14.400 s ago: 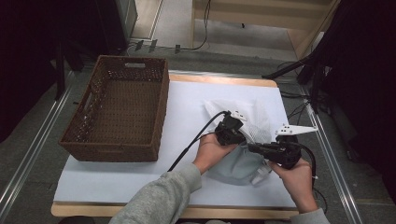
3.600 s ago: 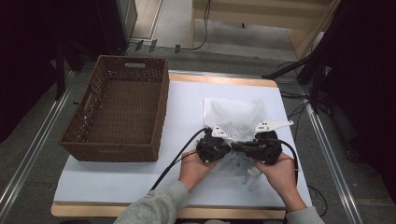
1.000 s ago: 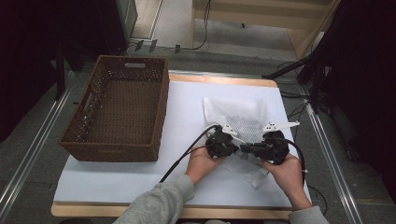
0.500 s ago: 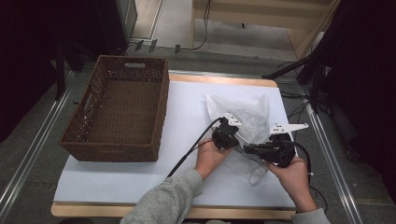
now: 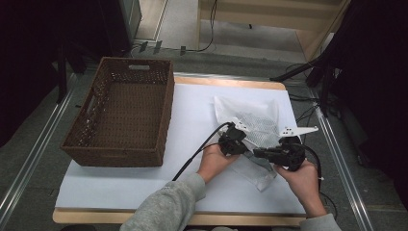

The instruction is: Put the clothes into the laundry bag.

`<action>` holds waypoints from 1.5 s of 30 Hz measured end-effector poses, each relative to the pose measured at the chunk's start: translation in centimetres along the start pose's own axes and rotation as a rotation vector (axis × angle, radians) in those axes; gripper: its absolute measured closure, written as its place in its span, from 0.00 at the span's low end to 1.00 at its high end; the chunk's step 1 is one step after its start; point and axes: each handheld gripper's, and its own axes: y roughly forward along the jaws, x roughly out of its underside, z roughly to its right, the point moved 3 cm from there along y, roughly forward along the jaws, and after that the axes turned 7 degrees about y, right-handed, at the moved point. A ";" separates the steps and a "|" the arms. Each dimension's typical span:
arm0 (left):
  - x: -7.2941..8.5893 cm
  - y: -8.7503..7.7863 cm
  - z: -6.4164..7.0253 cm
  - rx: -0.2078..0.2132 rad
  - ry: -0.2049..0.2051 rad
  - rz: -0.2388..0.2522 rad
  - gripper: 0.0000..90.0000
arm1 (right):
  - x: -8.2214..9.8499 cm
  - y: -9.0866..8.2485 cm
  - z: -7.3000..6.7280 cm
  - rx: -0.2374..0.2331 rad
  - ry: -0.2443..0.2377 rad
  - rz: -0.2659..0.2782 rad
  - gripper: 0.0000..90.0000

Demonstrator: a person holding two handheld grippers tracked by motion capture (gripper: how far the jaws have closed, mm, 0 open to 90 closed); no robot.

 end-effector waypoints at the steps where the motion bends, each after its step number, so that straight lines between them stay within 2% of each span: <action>1: 0.0 -0.1 0.3 0.015 0.012 -0.021 1.00 | 0.0 0.0 0.0 0.001 0.001 0.001 0.98; 3: 0.0 0.0 0.5 0.020 0.030 -0.031 1.00 | 0.0 0.0 0.1 0.003 0.002 0.002 0.98; 5: 0.0 0.5 0.5 0.020 0.027 -0.037 0.99 | 0.0 0.0 0.0 0.004 0.005 0.001 0.98; 8: -0.1 1.3 0.5 0.001 0.021 -0.018 1.00 | -0.1 -0.1 -0.1 0.004 0.000 0.003 0.98; 9: -0.2 1.6 0.5 0.000 0.007 -0.005 1.00 | 0.0 -0.1 -0.1 0.005 -0.001 0.002 0.98; 12: -0.5 2.0 0.4 -0.046 0.014 0.009 1.00 | 0.0 -0.2 0.0 0.002 -0.001 0.003 0.98; 13: -0.7 2.1 0.2 -0.076 0.004 0.021 1.00 | 0.0 -0.3 0.0 0.000 0.000 0.005 0.98; 17: -1.8 2.3 -0.3 -0.116 -0.019 0.058 1.00 | 0.1 -0.7 -0.3 -0.012 -0.006 0.013 0.98; 19: -2.3 2.3 -0.4 -0.142 -0.015 0.064 1.00 | 0.0 -1.0 -0.6 -0.023 -0.009 0.024 0.98; 21: -2.6 2.5 -0.8 -0.158 -0.032 0.063 1.00 | 0.0 -1.4 -0.8 -0.037 -0.014 0.038 0.99; 24: -2.5 2.9 -1.9 -0.159 -0.069 0.047 1.00 | -0.1 -1.8 -0.8 -0.073 0.002 0.056 0.99; 27: -2.5 2.9 -2.1 -0.120 -0.076 0.048 1.00 | 0.2 -1.5 -0.4 -0.036 -0.002 0.037 0.99; 30: -2.4 2.4 -2.0 -0.087 -0.067 0.037 1.00 | 0.2 -1.3 0.1 -0.021 0.006 0.036 0.99; 34: -2.3 1.2 -1.4 -0.065 -0.035 0.009 1.00 | 0.2 -1.5 0.3 -0.007 0.007 0.047 0.98; 36: -2.0 0.5 -1.2 -0.058 -0.021 0.012 1.00 | 0.3 -1.5 0.4 0.005 0.011 0.043 0.98; 40: -1.3 -1.2 -1.1 -0.051 -0.024 0.021 1.00 | 0.2 -1.5 0.5 0.009 0.020 0.042 0.98; 45: -0.4 -2.4 -1.6 -0.064 -0.036 0.003 1.00 | 0.2 -1.4 0.3 0.015 0.020 0.039 0.98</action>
